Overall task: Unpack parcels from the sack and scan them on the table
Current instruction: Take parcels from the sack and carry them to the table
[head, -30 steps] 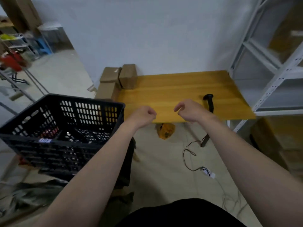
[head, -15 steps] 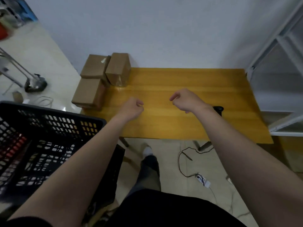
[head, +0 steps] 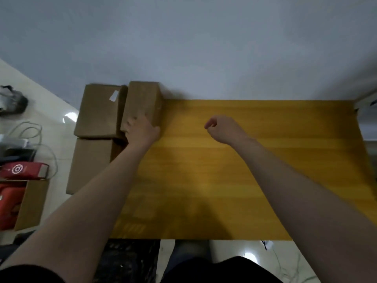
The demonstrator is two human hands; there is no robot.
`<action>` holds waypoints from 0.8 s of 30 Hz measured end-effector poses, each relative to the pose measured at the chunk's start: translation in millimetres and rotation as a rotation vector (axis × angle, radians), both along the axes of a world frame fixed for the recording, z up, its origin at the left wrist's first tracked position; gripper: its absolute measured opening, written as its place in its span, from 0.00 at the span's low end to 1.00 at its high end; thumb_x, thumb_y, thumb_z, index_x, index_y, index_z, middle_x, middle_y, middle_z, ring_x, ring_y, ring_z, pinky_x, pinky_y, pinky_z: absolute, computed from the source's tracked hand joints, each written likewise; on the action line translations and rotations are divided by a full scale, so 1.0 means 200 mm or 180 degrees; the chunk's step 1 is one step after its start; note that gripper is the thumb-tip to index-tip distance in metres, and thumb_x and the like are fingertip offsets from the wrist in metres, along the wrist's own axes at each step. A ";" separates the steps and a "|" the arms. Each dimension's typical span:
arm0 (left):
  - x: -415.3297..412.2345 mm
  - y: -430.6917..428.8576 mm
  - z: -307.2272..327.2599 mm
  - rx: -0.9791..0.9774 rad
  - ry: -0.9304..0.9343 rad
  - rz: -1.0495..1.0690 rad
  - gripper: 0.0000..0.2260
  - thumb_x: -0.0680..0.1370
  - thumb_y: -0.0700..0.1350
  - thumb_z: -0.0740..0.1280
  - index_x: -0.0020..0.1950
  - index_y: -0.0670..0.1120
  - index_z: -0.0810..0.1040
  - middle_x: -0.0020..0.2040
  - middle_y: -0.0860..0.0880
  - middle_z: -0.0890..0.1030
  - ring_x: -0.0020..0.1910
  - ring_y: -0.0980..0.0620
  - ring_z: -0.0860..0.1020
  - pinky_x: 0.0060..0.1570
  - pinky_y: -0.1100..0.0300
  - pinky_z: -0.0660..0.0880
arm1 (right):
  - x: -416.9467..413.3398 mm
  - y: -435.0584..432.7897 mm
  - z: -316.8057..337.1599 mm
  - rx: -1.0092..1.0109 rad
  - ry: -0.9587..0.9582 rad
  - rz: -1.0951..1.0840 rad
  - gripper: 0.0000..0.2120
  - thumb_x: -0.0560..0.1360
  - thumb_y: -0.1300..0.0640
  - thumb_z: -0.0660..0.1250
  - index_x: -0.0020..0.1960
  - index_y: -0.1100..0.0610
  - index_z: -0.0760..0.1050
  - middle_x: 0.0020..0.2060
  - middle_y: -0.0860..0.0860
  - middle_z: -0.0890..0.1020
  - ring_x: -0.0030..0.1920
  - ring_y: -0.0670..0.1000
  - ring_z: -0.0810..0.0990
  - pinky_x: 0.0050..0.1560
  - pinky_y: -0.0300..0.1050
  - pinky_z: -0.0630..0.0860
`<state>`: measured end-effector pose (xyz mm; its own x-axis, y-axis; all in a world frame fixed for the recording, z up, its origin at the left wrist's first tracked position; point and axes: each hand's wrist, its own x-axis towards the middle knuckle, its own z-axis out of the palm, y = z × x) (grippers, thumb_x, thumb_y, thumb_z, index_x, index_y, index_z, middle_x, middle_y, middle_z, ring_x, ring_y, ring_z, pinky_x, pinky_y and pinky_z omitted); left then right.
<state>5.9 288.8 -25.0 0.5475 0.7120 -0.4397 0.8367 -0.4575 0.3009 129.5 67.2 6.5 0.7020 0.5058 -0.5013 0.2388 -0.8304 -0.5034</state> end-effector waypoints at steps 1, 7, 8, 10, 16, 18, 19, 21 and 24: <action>0.05 0.07 -0.04 0.0018 0.0025 0.0036 0.37 0.79 0.52 0.70 0.82 0.47 0.54 0.79 0.33 0.56 0.78 0.30 0.54 0.74 0.34 0.59 | 0.04 0.06 -0.04 -0.0014 0.0012 0.0044 0.11 0.81 0.56 0.61 0.57 0.49 0.81 0.59 0.51 0.81 0.53 0.53 0.78 0.50 0.47 0.72; 0.24 0.28 -0.25 0.0156 0.0051 0.0329 0.46 0.76 0.57 0.74 0.84 0.51 0.48 0.83 0.38 0.48 0.81 0.33 0.49 0.76 0.34 0.53 | 0.16 0.29 -0.25 0.0011 0.0381 -0.0015 0.09 0.81 0.56 0.61 0.52 0.47 0.79 0.50 0.48 0.78 0.45 0.51 0.77 0.45 0.48 0.73; 0.26 0.30 -0.27 0.0161 0.0077 0.0375 0.48 0.75 0.57 0.75 0.84 0.51 0.47 0.83 0.37 0.50 0.80 0.32 0.50 0.76 0.34 0.54 | 0.17 0.30 -0.28 0.0058 0.0508 -0.0107 0.08 0.81 0.56 0.61 0.52 0.47 0.79 0.48 0.48 0.79 0.43 0.51 0.78 0.42 0.48 0.74; 0.28 0.31 -0.30 0.0162 0.0107 0.0458 0.53 0.71 0.61 0.78 0.84 0.51 0.46 0.81 0.36 0.53 0.78 0.30 0.53 0.75 0.35 0.56 | 0.17 0.31 -0.33 0.0167 0.0675 -0.0284 0.08 0.81 0.56 0.61 0.55 0.48 0.79 0.46 0.49 0.79 0.40 0.51 0.79 0.39 0.50 0.75; 0.27 0.08 -0.37 -0.0582 -0.0269 0.0460 0.59 0.65 0.57 0.83 0.83 0.48 0.47 0.78 0.41 0.58 0.74 0.36 0.64 0.69 0.44 0.68 | 0.10 0.26 -0.43 0.0564 0.1050 -0.0625 0.29 0.80 0.50 0.67 0.77 0.47 0.61 0.64 0.46 0.72 0.45 0.44 0.77 0.37 0.42 0.73; 0.27 -0.05 -0.39 -0.0885 -0.0390 0.0345 0.51 0.66 0.53 0.84 0.80 0.45 0.58 0.74 0.43 0.63 0.71 0.40 0.69 0.65 0.50 0.71 | 0.09 0.21 -0.45 0.0698 0.1109 -0.0711 0.31 0.79 0.46 0.68 0.77 0.44 0.60 0.62 0.43 0.72 0.46 0.42 0.77 0.36 0.41 0.71; 0.27 -0.13 -0.40 -0.1039 -0.0377 0.0232 0.48 0.67 0.53 0.83 0.79 0.46 0.61 0.72 0.43 0.65 0.70 0.40 0.71 0.64 0.51 0.72 | 0.10 0.17 -0.47 0.0716 0.1111 -0.0850 0.29 0.79 0.45 0.68 0.76 0.44 0.61 0.59 0.43 0.75 0.46 0.42 0.78 0.37 0.42 0.72; 0.27 -0.28 -0.39 -0.1290 -0.0300 -0.0012 0.47 0.68 0.54 0.83 0.79 0.49 0.61 0.72 0.44 0.66 0.69 0.40 0.72 0.65 0.46 0.74 | 0.11 0.09 -0.49 0.0642 0.1058 -0.1237 0.24 0.80 0.46 0.66 0.73 0.46 0.63 0.52 0.46 0.78 0.47 0.49 0.81 0.41 0.50 0.79; 0.27 -0.49 -0.37 -0.1542 -0.0247 -0.0288 0.47 0.68 0.53 0.83 0.79 0.50 0.60 0.73 0.44 0.70 0.68 0.41 0.74 0.62 0.41 0.77 | 0.11 -0.10 -0.52 0.0385 0.1041 -0.1693 0.17 0.83 0.46 0.62 0.69 0.50 0.65 0.48 0.47 0.77 0.49 0.55 0.82 0.52 0.64 0.81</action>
<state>60.2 190.2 -98.7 0.6419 0.3841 -0.6637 0.7668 -0.3194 0.5567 151.0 46.5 -97.5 0.6932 0.1964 -0.6934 -0.3727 -0.7258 -0.5782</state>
